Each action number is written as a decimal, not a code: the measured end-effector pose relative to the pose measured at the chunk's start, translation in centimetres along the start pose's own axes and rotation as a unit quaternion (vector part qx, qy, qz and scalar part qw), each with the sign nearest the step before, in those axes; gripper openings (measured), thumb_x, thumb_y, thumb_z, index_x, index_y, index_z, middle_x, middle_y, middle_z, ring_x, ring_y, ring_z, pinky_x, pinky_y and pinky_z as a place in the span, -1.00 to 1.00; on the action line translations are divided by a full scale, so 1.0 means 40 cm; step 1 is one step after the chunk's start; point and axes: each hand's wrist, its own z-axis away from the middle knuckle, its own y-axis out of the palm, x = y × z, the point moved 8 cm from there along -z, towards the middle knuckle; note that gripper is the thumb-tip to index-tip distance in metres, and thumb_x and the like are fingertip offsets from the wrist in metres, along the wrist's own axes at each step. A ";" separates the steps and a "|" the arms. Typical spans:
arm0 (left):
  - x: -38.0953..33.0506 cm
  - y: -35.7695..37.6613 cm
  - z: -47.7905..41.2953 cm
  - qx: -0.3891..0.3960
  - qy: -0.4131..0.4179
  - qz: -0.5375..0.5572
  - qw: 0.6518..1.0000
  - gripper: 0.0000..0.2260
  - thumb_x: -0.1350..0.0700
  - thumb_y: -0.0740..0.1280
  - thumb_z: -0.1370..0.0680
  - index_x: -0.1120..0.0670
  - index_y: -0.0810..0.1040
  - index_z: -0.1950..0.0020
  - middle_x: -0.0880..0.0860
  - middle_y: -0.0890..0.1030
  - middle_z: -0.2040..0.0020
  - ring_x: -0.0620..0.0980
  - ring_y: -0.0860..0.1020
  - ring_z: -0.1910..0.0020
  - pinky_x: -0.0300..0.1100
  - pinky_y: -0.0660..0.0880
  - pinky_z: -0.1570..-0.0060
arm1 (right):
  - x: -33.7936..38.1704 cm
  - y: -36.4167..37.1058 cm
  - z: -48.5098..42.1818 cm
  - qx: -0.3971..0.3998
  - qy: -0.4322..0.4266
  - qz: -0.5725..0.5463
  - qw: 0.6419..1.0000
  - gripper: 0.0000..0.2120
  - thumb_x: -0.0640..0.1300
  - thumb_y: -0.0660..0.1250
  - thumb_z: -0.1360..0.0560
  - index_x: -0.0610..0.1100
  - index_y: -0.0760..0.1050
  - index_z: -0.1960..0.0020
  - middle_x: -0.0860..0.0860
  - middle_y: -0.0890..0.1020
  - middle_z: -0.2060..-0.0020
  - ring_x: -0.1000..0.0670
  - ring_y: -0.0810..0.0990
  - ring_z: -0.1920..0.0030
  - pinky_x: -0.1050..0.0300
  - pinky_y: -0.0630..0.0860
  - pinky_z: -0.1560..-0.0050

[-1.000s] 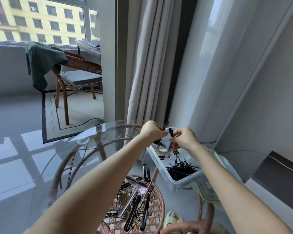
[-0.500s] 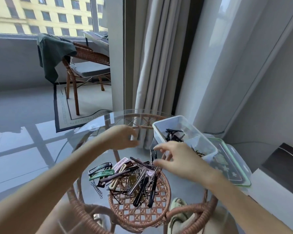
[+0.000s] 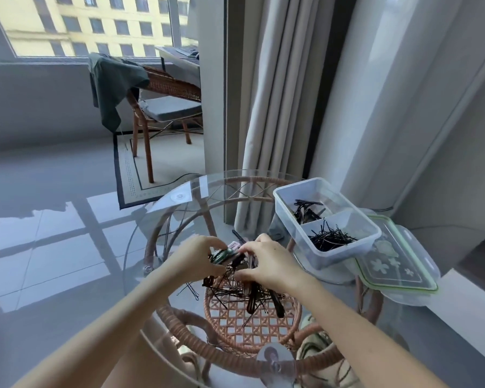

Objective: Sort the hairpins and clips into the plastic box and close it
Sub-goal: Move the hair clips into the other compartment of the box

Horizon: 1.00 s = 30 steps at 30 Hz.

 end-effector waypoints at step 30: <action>-0.254 -0.138 -0.196 -0.098 0.033 0.309 0.945 -0.88 0.29 0.43 -0.34 0.19 0.67 0.15 0.19 0.69 0.21 0.12 0.67 0.23 0.04 0.63 0.14 | -0.303 -0.330 -0.096 -0.245 0.210 -0.205 0.924 -0.83 -0.15 0.31 -0.50 -0.25 0.58 0.14 -0.14 0.66 0.33 -0.13 0.64 0.43 0.09 0.62 0.38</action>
